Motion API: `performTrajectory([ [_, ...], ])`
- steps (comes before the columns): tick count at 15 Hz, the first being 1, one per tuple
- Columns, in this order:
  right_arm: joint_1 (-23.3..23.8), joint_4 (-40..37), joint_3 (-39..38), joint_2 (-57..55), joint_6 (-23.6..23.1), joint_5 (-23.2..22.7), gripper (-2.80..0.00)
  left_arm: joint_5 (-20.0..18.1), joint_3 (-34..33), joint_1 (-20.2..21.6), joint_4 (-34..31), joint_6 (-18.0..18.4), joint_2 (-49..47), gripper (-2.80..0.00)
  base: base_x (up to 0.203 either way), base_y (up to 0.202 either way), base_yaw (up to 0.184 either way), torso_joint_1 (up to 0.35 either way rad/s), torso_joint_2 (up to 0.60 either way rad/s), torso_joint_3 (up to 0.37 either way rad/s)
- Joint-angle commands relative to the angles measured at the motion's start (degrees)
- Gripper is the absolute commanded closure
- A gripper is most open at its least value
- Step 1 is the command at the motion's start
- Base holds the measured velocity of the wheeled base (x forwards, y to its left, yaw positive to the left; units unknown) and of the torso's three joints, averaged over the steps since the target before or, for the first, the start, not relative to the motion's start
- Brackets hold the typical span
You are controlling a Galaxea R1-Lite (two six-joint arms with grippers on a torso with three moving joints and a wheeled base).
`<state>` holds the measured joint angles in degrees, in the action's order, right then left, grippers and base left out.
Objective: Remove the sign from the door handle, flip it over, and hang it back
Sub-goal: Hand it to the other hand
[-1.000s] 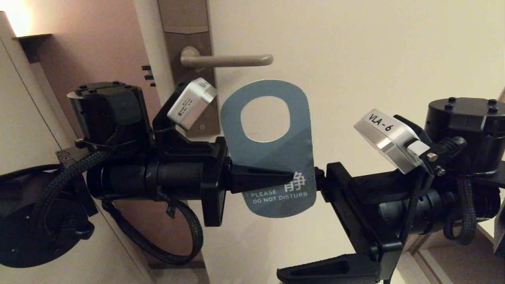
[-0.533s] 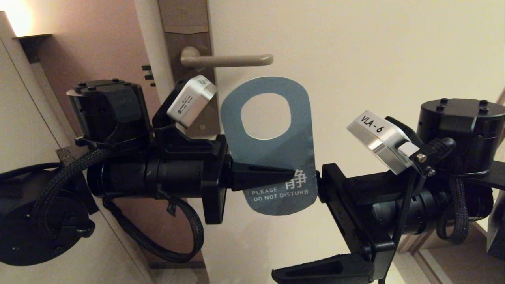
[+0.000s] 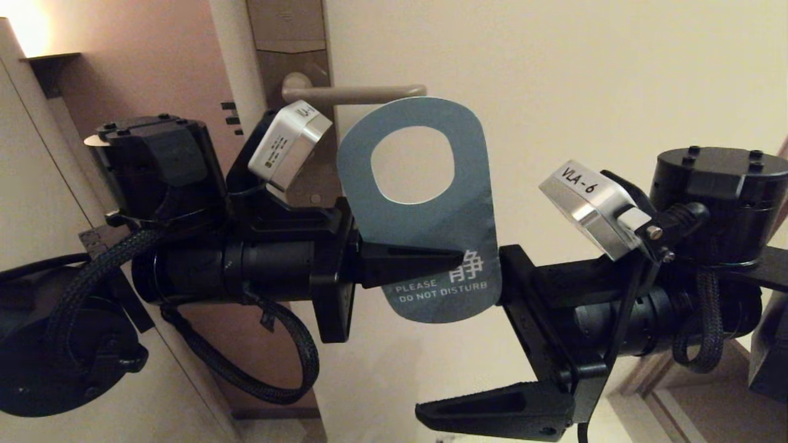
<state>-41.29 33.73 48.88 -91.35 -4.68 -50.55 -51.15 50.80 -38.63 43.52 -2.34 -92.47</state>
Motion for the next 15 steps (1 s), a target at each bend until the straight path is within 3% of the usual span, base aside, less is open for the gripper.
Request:
performTrajectory([
  [1,-0.02,0.37,0.52,-0.68,0.28,0.0,-2.8,-0.26,-0.09,-0.13,0.25,-0.03,0.09,0.0,0.0,0.0,0.0,0.0,0.0,0.0],
  [13,0.07,0.46,-0.41,-0.32,0.28,1.73,-2.8,-0.44,-0.09,-0.34,0.34,0.36,0.71,0.0,0.0,0.0,0.0,0.0,0.0,0.0],
  [15,0.01,0.46,-0.45,-0.32,0.28,1.77,-2.8,-0.44,-0.09,-0.39,0.34,2.12,0.71,0.0,0.0,0.0,0.0,0.0,0.0,0.0],
])
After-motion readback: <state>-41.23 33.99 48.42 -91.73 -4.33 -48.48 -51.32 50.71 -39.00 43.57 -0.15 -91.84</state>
